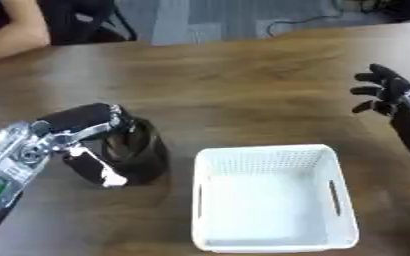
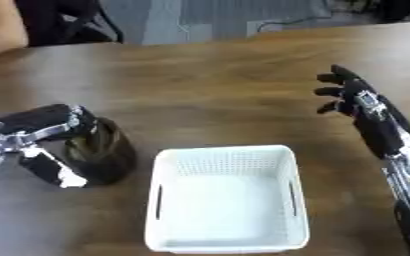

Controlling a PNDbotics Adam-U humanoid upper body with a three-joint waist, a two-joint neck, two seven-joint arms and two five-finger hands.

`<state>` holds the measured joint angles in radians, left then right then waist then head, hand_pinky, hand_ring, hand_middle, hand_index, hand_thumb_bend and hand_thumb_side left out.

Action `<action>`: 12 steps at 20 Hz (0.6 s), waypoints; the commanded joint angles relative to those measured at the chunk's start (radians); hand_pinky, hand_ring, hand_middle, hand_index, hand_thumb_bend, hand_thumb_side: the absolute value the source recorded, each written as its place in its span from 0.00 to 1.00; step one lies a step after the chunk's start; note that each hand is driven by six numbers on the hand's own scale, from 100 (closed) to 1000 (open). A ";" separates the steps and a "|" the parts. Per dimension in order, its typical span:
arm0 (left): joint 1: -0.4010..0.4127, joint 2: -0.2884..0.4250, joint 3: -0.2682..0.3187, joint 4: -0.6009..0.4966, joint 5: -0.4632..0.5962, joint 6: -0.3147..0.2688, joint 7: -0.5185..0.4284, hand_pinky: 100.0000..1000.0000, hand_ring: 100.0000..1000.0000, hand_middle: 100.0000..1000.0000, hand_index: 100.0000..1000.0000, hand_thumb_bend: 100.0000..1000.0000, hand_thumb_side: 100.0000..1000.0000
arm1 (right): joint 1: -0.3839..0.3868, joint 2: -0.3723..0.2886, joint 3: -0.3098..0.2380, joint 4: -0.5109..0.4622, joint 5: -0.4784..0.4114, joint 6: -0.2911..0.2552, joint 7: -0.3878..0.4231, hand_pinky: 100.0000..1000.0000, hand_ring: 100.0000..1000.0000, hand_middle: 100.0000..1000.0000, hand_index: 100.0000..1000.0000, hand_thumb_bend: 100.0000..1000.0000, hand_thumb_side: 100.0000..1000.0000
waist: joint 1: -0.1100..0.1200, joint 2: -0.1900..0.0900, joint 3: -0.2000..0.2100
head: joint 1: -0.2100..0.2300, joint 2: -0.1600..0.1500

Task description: Pick up objects on the table and place them in the box.

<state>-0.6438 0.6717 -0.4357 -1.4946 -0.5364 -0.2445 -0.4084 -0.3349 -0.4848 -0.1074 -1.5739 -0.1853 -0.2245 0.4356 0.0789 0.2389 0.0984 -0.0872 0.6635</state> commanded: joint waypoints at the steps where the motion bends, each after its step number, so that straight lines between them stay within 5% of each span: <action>1: -0.004 0.009 -0.006 0.000 -0.040 -0.003 -0.008 0.00 0.00 0.41 0.50 0.45 0.26 | -0.010 -0.019 -0.008 -0.017 0.000 0.001 -0.001 0.61 0.81 0.86 1.00 0.00 1.00 | -0.005 -0.013 -0.001 | 0.004 0.000; 12: 0.049 -0.069 0.037 0.012 -0.261 0.006 0.151 0.00 0.00 0.45 0.52 0.45 0.22 | -0.014 -0.015 -0.014 -0.020 0.000 0.002 -0.005 0.61 0.81 0.86 1.00 0.00 1.00 | -0.012 0.002 0.005 | 0.003 -0.009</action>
<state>-0.6032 0.6040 -0.4017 -1.4929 -0.7609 -0.2433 -0.2787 -0.3360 -0.4844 -0.1132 -1.5742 -0.1853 -0.2230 0.4335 0.0751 0.2499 0.1041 -0.0872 0.6630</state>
